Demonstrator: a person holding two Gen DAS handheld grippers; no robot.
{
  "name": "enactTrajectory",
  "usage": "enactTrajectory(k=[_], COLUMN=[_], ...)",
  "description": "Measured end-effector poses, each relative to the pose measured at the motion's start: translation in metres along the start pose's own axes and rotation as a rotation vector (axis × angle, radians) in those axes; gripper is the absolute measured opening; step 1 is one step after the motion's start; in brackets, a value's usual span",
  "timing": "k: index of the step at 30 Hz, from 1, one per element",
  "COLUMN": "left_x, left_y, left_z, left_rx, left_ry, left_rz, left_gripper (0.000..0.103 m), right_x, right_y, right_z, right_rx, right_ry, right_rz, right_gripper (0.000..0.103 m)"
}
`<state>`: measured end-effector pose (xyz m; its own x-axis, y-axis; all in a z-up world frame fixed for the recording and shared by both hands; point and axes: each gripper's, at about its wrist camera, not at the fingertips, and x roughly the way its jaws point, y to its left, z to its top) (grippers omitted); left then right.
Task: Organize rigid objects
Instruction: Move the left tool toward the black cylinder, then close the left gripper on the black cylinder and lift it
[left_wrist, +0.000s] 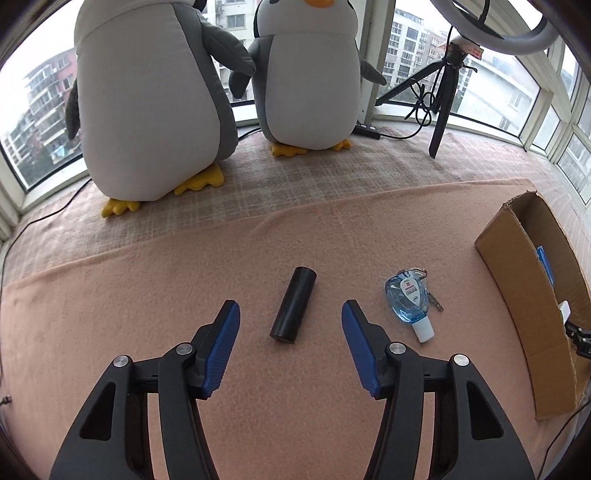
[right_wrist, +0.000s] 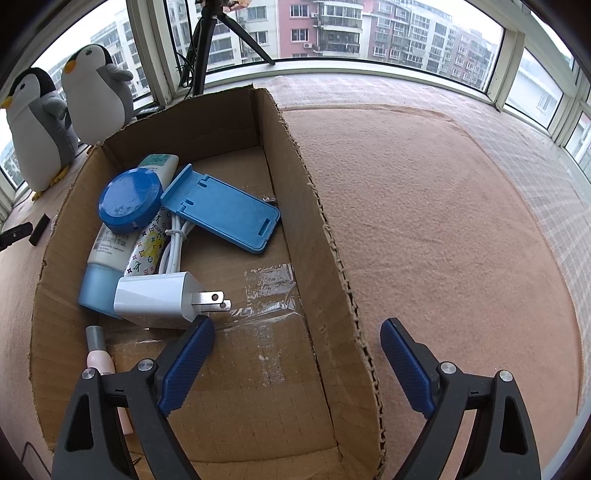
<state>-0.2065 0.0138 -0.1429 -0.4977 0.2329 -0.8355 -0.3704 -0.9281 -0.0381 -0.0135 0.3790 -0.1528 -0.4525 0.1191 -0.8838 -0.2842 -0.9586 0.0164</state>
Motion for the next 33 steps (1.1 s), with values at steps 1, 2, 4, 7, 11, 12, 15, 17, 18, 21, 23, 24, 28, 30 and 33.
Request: enactTrajectory(k=[1, 2, 4, 7, 11, 12, 15, 17, 18, 21, 23, 24, 28, 30, 33], left_x=[0.003, 0.006, 0.011, 0.018, 0.024, 0.024, 0.026, 0.026, 0.026, 0.025, 0.024, 0.023, 0.013, 0.004, -0.012], left_y=[0.0, 0.0, 0.0, 0.0, -0.002, -0.002, -0.002, -0.002, -0.002, -0.002, -0.003, -0.002, -0.002, -0.005, -0.013], left_z=[0.001, 0.002, 0.004, 0.005, 0.004, 0.004, 0.003, 0.003, 0.003, 0.001, 0.0, -0.001, -0.005, -0.007, -0.008], left_rx=[0.007, 0.011, 0.015, 0.016, 0.022, 0.023, 0.02, 0.014, 0.013, 0.014, 0.01, 0.005, -0.029, -0.034, -0.03], left_ry=[0.005, 0.009, 0.017, 0.03, 0.042, 0.044, 0.049, 0.05, 0.05, 0.049, 0.046, 0.045, 0.03, 0.014, -0.012], left_rz=[-0.001, -0.005, -0.006, -0.005, -0.003, -0.004, -0.004, -0.01, -0.01, -0.004, -0.002, -0.003, -0.018, -0.03, -0.053], left_gripper=[0.052, 0.051, 0.047, 0.042, 0.035, 0.031, 0.022, 0.018, 0.016, 0.015, 0.015, 0.015, 0.015, 0.015, 0.015], right_x=[0.0, 0.0, 0.0, 0.0, 0.0, 0.0, 0.0, 0.0, 0.0, 0.0, 0.0, 0.0, 0.0, -0.001, -0.001], right_y=[0.0, 0.0, 0.0, 0.0, 0.0, 0.0, 0.0, 0.0, 0.0, 0.0, 0.0, 0.0, -0.001, -0.002, -0.003], right_z=[0.0, 0.0, 0.0, 0.0, 0.0, 0.0, 0.0, 0.0, 0.0, 0.0, 0.0, 0.0, 0.0, 0.0, 0.0], right_rx=[0.0, 0.0, 0.0, 0.0, 0.0, 0.0, 0.0, 0.0, 0.001, 0.0, 0.001, 0.002, 0.003, 0.005, 0.005], right_ry=[0.0, 0.0, 0.0, 0.0, 0.0, 0.0, 0.0, 0.0, 0.0, 0.001, 0.0, 0.0, 0.0, -0.001, -0.002], right_rz=[0.0, -0.001, -0.001, 0.0, 0.0, 0.0, -0.001, -0.001, -0.001, -0.001, -0.001, -0.001, -0.003, -0.002, -0.002], right_gripper=[0.089, 0.089, 0.089, 0.089, 0.09, 0.09, 0.09, 0.09, 0.09, 0.09, 0.09, 0.09, 0.09, 0.09, 0.09])
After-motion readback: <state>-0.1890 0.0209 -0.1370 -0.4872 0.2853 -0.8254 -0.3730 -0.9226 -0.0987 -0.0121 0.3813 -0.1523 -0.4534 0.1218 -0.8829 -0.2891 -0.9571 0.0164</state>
